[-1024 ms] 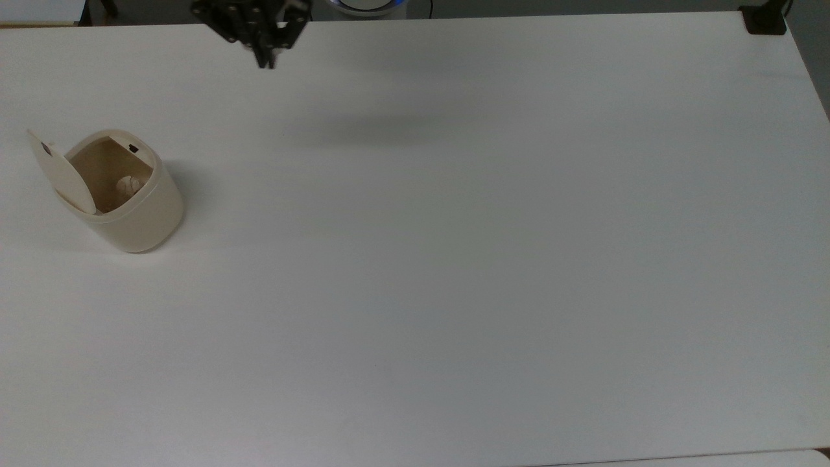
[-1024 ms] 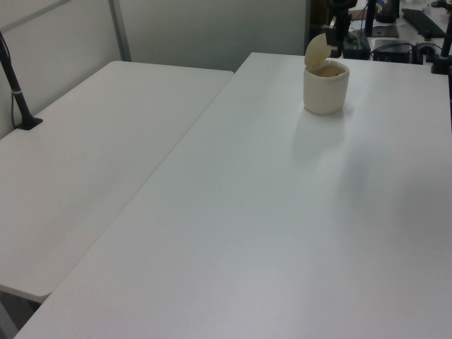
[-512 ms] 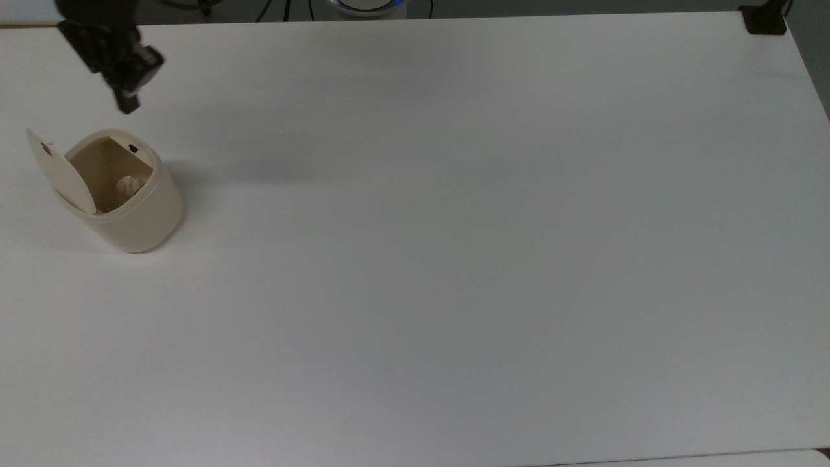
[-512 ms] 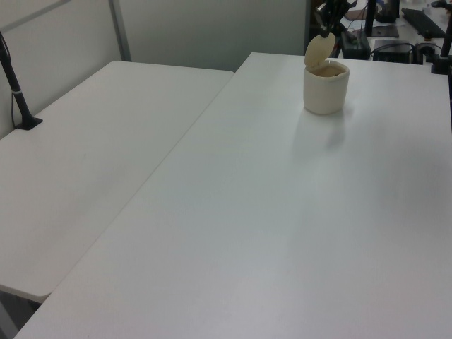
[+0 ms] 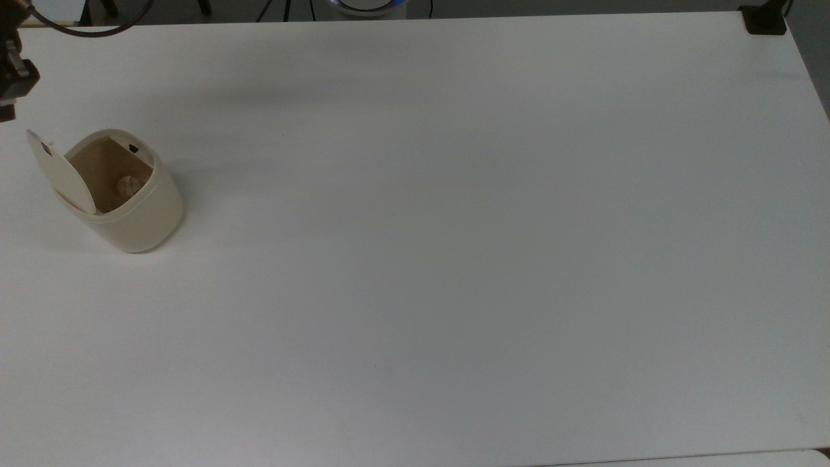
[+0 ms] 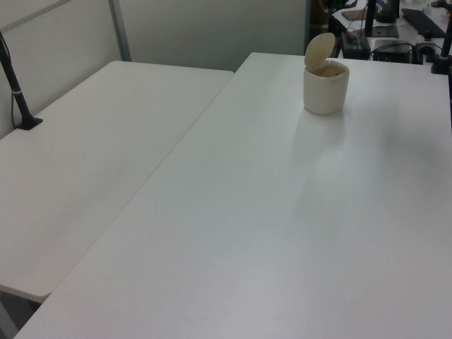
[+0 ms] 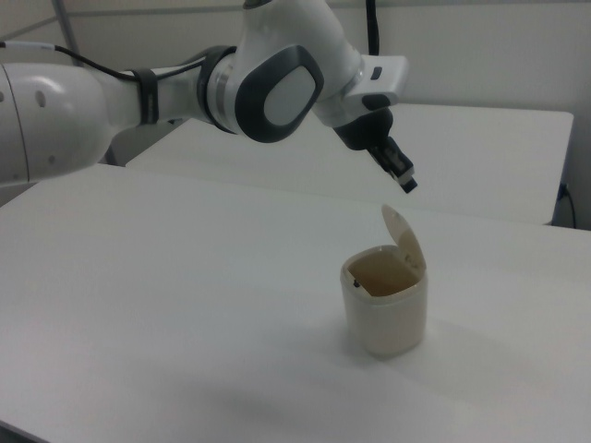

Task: Close the trash bin
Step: 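Push the raised lid down with the gripper fingers onto the bin rim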

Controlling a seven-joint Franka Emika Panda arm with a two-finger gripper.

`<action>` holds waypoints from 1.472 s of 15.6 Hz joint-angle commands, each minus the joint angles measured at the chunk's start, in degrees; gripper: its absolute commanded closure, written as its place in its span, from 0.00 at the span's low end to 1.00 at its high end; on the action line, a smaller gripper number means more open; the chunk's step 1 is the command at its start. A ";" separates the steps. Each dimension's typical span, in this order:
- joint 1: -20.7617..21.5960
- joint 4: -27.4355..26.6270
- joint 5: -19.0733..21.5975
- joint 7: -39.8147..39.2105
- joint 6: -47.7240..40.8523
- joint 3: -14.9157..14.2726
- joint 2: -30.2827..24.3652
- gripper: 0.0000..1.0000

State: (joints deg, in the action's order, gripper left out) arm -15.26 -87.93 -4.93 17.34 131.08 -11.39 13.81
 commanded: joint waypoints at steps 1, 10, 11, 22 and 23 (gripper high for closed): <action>0.58 0.65 -2.98 1.82 2.07 -0.91 3.06 1.00; 2.24 -0.75 0.62 1.21 -4.77 -0.03 3.85 0.99; 2.60 -1.19 1.06 0.16 -7.22 -0.03 3.77 0.99; 3.39 -6.90 3.44 -5.21 -11.82 0.23 4.73 0.99; 3.39 -6.99 3.44 -5.21 -11.73 0.23 5.08 0.99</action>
State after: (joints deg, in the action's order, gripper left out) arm -12.28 -93.23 -2.62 13.90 119.50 -10.99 18.91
